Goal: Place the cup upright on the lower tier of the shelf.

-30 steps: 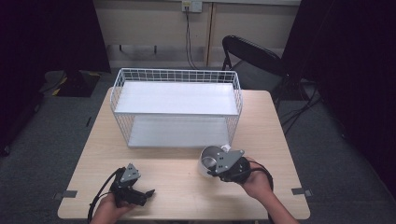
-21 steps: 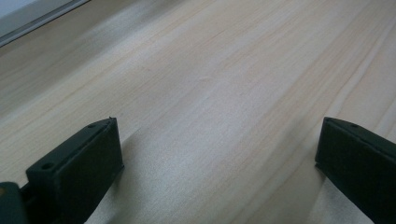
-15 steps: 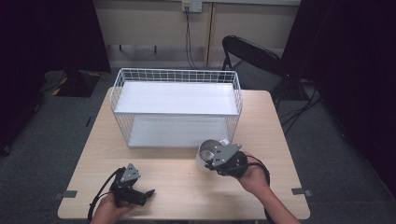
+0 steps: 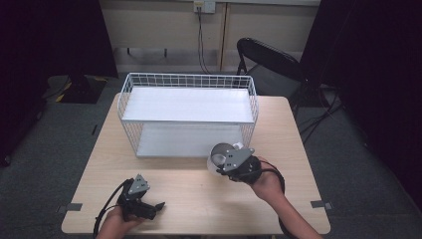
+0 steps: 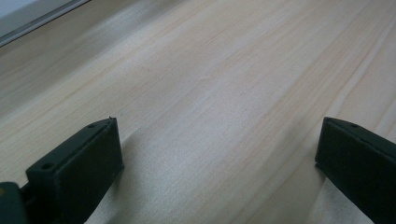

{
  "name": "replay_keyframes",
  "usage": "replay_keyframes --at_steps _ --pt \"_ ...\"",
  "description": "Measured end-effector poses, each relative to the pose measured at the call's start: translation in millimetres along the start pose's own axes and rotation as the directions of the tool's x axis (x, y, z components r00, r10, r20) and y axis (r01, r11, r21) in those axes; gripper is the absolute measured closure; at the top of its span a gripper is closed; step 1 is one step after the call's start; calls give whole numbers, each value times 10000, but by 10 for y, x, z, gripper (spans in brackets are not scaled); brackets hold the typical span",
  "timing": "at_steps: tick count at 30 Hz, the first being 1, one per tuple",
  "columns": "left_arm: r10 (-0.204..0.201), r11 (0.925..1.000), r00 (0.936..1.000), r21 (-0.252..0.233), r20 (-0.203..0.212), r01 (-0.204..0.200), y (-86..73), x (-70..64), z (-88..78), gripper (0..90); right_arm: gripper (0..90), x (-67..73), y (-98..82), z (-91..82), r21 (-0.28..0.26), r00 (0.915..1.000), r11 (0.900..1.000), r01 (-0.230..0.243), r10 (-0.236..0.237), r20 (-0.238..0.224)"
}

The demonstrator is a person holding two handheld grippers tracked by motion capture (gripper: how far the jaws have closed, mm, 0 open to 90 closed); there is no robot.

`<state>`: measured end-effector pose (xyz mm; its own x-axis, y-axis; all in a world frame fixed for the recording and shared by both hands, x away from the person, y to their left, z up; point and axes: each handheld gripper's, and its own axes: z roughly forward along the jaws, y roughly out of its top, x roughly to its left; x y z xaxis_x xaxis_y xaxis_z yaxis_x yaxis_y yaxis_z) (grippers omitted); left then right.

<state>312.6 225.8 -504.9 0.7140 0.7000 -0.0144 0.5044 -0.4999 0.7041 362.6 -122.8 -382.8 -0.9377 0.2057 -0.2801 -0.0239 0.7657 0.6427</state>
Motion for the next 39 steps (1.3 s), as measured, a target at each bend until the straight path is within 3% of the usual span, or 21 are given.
replay_keyframes --at_steps 39 --pt "-3 10000 10000 1 1 3 0 0 0 0 853 -248 120 160 177 9975 9998 91 -104 700"
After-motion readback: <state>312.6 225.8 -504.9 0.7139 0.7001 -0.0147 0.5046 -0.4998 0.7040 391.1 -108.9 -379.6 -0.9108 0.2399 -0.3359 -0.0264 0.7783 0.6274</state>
